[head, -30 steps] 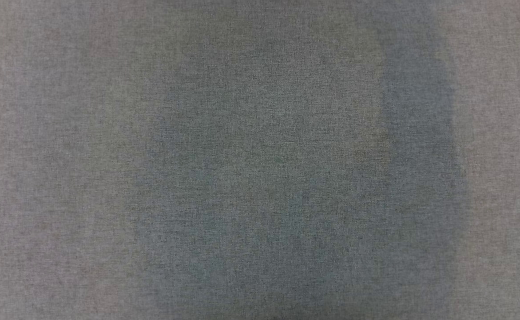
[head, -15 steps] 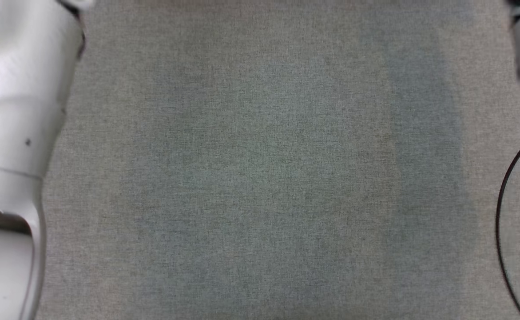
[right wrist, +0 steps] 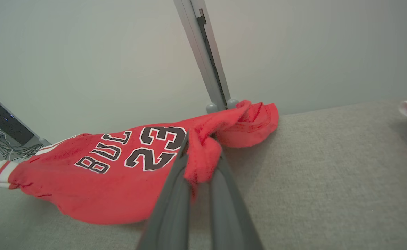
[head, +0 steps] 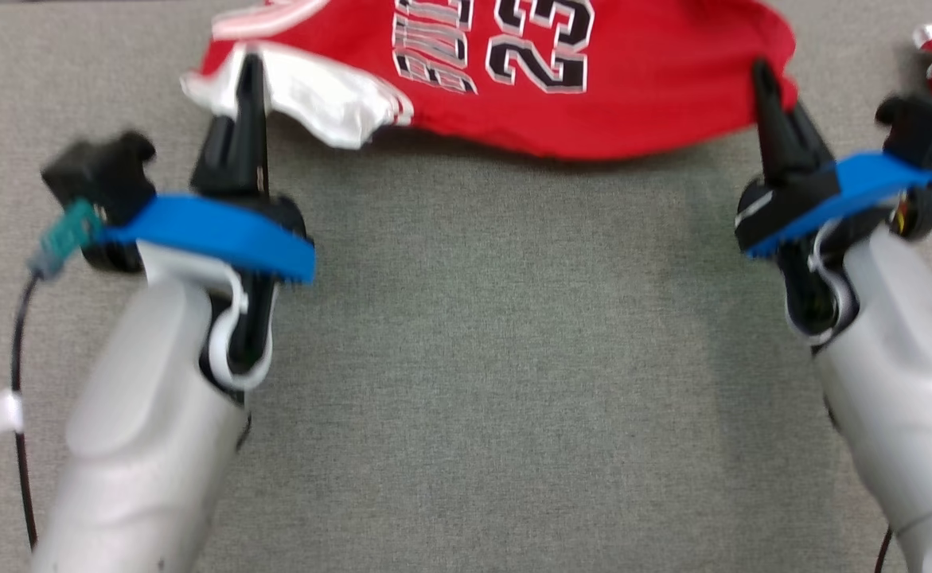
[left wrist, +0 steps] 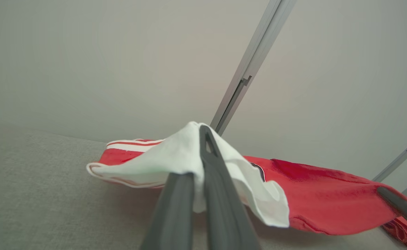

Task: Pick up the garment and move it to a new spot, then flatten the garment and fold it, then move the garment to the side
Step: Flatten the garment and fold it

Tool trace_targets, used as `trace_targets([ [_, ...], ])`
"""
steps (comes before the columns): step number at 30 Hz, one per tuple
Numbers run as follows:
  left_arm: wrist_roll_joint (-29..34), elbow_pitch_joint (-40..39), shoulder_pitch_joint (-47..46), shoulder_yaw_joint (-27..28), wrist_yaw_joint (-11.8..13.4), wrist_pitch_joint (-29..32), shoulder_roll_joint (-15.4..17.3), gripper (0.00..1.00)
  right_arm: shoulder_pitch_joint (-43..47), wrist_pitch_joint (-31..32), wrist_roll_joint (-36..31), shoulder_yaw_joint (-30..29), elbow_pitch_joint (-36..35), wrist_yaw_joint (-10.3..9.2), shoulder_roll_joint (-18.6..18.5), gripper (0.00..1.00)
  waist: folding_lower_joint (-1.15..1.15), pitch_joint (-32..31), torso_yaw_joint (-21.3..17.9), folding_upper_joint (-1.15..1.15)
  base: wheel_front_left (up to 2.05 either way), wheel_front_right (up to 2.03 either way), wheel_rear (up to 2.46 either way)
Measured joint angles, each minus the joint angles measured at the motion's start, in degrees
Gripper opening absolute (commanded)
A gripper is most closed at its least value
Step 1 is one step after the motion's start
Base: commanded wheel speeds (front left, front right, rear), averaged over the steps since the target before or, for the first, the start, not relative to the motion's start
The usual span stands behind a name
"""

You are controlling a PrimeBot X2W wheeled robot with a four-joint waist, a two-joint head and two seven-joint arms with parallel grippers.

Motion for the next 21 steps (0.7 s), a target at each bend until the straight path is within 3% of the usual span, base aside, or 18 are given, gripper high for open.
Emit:
trace_targets([
  [6,1.96,-7.46,18.03,3.5,1.54,0.0,-2.66,0.0,15.08,-0.01,0.33,-1.94,-5.7,0.0,0.94,0.0,-0.01,-5.26,0.03,-0.01,0.0,0.0,0.0],
  [21,3.57,-17.28,42.91,2.03,4.35,0.02,-3.82,0.0,39.96,-0.01,-1.14,-8.05,-13.35,0.0,1.6,0.0,-0.01,-14.73,0.62,-0.01,0.0,0.0,0.0],
])
